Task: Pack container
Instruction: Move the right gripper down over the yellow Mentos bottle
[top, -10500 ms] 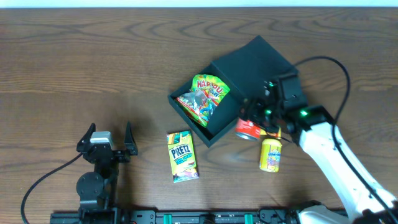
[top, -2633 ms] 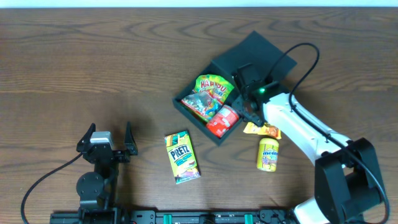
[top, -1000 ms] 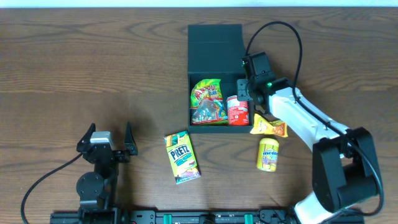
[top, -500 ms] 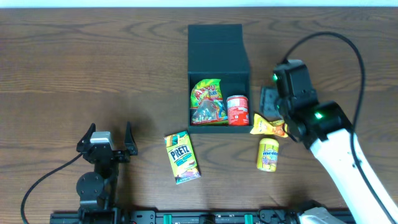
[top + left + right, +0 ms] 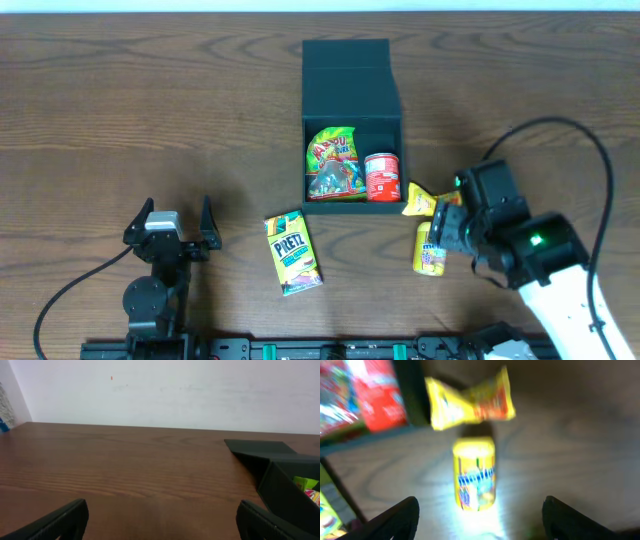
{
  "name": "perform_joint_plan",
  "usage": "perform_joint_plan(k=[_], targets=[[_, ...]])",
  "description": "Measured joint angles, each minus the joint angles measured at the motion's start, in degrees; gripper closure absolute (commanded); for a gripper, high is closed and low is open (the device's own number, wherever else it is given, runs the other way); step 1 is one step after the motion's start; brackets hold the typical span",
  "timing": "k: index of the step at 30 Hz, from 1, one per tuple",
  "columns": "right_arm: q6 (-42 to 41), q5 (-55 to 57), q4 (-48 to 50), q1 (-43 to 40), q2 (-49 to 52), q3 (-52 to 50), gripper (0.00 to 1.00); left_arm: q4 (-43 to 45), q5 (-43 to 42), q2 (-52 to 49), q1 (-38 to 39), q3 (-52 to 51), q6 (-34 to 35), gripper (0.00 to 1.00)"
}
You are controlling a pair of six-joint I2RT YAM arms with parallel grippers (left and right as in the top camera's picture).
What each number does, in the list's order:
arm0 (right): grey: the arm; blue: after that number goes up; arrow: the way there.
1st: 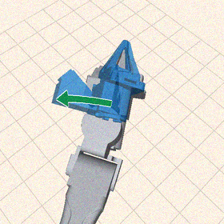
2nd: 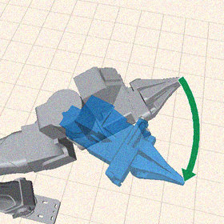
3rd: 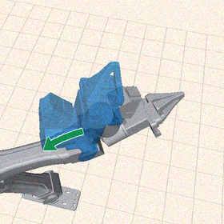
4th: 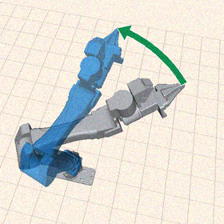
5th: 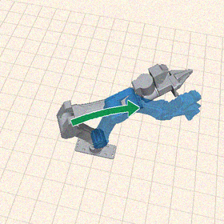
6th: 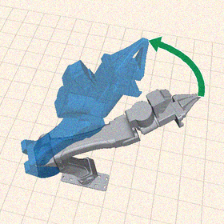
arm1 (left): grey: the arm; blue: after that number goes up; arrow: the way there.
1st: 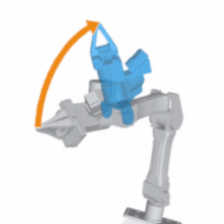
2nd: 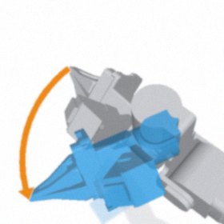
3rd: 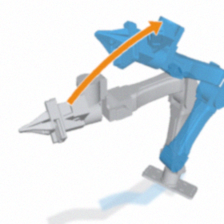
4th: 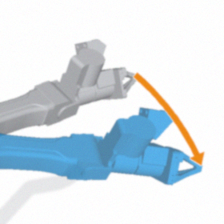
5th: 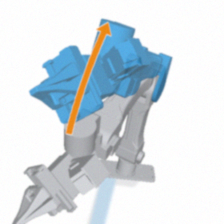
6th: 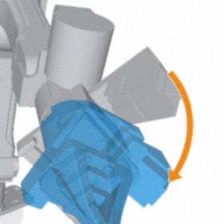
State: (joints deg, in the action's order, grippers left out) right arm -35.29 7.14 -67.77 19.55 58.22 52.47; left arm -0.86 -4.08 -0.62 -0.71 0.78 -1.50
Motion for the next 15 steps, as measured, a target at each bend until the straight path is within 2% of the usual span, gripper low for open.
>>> perform_joint_plan(k=[4, 9, 15], targets=[[-4.31, -3.28, 0.9, 0.0, -2.54, -8.59, 0.17, 0.0, 0.0, 0.0, 0.0, 0.0, -0.02, 0.05], [-4.79, -8.28, 6.05, 0.0, -3.87, -14.51, 0.01, 0.0, 0.0, 0.0, 0.0, 0.0, -0.02, 0.05], [-4.02, -10.51, 10.36, 0.0, -3.91, -16.5, 0.01, 0.0, 0.0, 0.0, 0.0, 0.0, -0.02, 0.05]])
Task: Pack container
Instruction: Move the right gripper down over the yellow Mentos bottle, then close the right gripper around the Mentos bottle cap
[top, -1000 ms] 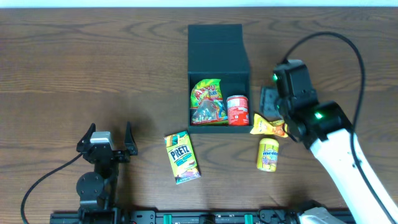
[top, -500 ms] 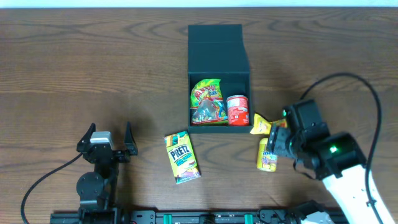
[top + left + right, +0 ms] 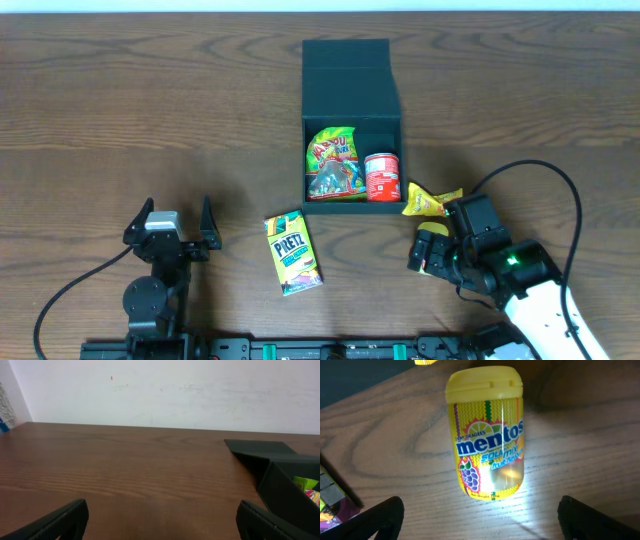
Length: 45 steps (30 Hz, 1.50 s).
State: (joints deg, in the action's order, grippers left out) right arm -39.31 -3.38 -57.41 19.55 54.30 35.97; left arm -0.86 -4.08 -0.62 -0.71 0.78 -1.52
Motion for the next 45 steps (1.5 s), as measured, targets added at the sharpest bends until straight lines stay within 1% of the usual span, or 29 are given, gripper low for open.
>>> perform_joint_plan(k=[6, 14, 22, 29, 35, 37, 39, 43, 45], targets=[[-0.2, -0.24, 2.64, 0.0, 1.01, -1.79, 0.01, 0.0, 0.0, 0.0, 0.0, 0.0, 0.0, 0.05], [-0.39, -0.04, 8.68, 0.0, 9.68, -1.88, 0.01, 0.0, 0.0, 0.0, 0.0, 0.0, 0.0, 0.05], [-0.39, 0.15, 12.44, 0.0, 16.63, -1.95, 0.01, 0.0, 0.0, 0.0, 0.0, 0.0, 0.02, 0.05], [-0.39, 1.51, 12.96, -0.04, 20.92, -1.97, 0.02, 0.0, 0.0, 0.0, 0.0, 0.0, 0.0, 0.05], [-1.27, 3.48, 13.44, -0.07, 22.62, -1.97, 0.03, 0.0, 0.0, 0.0, 0.0, 0.0, 0.0, 0.05], [-1.33, 3.89, 13.75, -0.07, 22.95, -1.97, 0.05, 0.0, 0.0, 0.0, 0.0, 0.0, 0.0, 0.05], [-1.53, 4.2, 13.99, -0.07, 23.23, -1.97, 0.12, 0.0, 0.0, 0.0, 0.0, 0.0, 0.0, 0.05], [-1.95, 4.48, 14.25, -0.11, 23.78, -1.97, 0.14, 0.0, 0.0, 0.0, 0.0, 0.0, 0.0, 0.05], [-1.92, 4.5, 14.25, -0.11, 24.33, -1.97, 0.2, 0.0, 0.0, 0.0, 0.0, 0.0, 0.0, 0.05]])
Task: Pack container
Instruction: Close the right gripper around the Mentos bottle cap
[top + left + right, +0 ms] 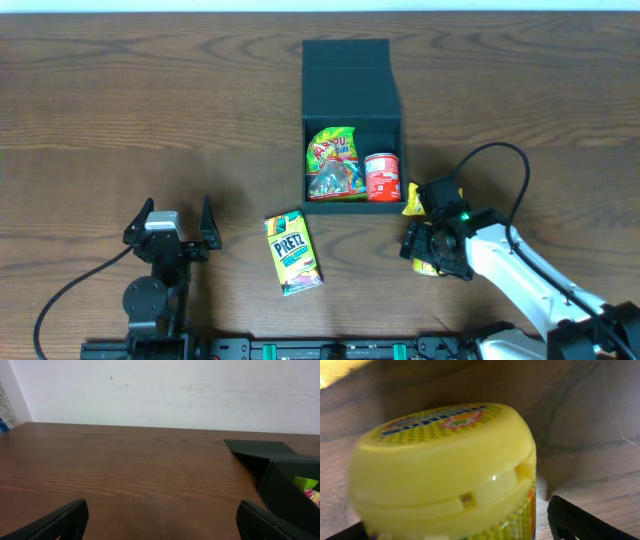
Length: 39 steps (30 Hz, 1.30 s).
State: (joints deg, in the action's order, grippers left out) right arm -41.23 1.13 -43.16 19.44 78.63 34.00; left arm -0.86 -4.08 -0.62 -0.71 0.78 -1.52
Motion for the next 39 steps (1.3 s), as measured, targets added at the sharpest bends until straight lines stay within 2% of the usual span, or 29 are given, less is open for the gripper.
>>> perform_joint_plan(k=[6, 13, 26, 30, 39], targets=[[-0.24, 0.17, 0.22, 0.0, 1.14, 0.0, 0.25, 0.0, 0.0, 0.0, 0.0, 0.0, 0.0, 0.05], [-0.13, 0.22, 0.37, 0.0, 1.16, 0.0, 0.41, 0.0, 0.0, 0.0, 0.0, 0.0, 0.0, 0.05], [-0.37, 0.31, 0.37, 0.0, 1.16, 0.0, 0.46, 0.0, 0.0, 0.0, 0.0, 0.0, 0.0, 0.05], [-0.37, 0.26, 0.37, 0.0, 1.11, 0.0, 0.51, 0.0, 0.0, 0.0, 0.0, 0.0, 0.0, 0.05], [-0.37, -0.26, -0.9, 0.0, -3.17, 0.0, 0.51, 0.0, 0.0, 0.0, 0.0, 0.0, 0.0, 0.05]])
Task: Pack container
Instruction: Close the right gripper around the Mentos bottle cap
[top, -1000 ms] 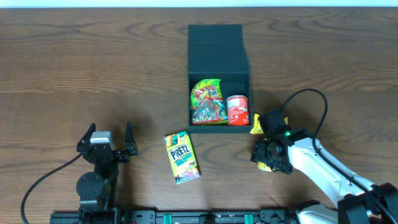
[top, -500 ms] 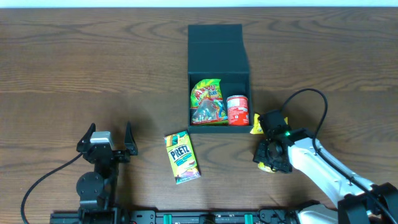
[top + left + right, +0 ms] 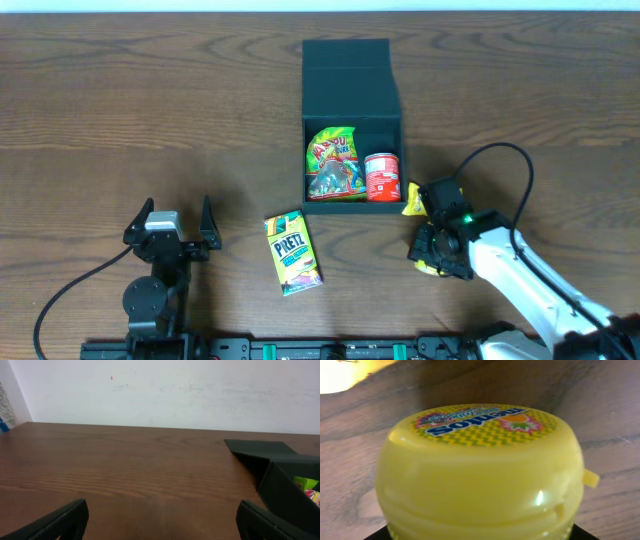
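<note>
The black box (image 3: 351, 118) stands open at the table's middle, lid folded back, with a green gummy bag (image 3: 333, 162) and a red can (image 3: 381, 177) inside. My right gripper (image 3: 434, 250) is right of the box's front, shut on the yellow Mentos bottle (image 3: 428, 267), which it mostly covers. In the right wrist view the bottle's lid (image 3: 482, 460) fills the frame, with the right gripper (image 3: 480, 536) squeezing its sides. A yellow snack packet (image 3: 414, 199) lies by the box's corner. The Pretz packet (image 3: 292, 252) lies in front of the box. My left gripper (image 3: 166, 236) rests open.
The left wrist view shows bare wooden tabletop (image 3: 150, 475) up to a white wall, the left gripper (image 3: 162, 521) spread wide at the bottom, and the box's lid (image 3: 260, 449) at the right. A black cable (image 3: 505, 160) loops above the right arm.
The right gripper's fingers have come in against the Mentos bottle, whose lid now fills more of the wrist view. The left arm, box and packets are unchanged.
The right gripper was open above the lying Mentos bottle and the yellow packet. Then it was lower, right over the bottle's label. Later its open fingers flanked the bottle with the lid facing the camera. Now it is shut on the bottle. The left arm stayed still.
</note>
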{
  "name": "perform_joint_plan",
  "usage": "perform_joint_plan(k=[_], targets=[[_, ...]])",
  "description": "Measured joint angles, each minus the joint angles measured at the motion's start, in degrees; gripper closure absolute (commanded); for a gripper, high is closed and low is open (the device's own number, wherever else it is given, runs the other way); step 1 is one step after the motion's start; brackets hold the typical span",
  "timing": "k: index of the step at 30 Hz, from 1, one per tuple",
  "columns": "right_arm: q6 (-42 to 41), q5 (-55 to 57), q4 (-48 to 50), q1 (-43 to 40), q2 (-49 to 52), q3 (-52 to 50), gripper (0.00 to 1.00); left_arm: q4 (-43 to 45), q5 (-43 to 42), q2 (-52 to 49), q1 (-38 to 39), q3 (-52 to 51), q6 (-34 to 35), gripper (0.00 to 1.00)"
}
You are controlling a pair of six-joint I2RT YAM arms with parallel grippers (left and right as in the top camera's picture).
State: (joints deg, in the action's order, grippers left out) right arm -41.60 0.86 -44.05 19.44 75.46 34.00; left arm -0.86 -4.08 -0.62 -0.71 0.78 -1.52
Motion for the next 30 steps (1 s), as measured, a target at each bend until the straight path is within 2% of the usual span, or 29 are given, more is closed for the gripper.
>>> perform_joint_plan(k=[19, 30], targets=[[0.0, -5.86, -2.12, 0.0, -12.0, 0.42, 0.52, 0.0, 0.0, 0.0, 0.0, 0.0, 0.02, 0.05], [0.7, -6.6, -8.07, 0.0, -11.98, 11.5, 0.53, 0.0, 0.0, 0.0, 0.0, 0.0, 0.0, 0.05]])
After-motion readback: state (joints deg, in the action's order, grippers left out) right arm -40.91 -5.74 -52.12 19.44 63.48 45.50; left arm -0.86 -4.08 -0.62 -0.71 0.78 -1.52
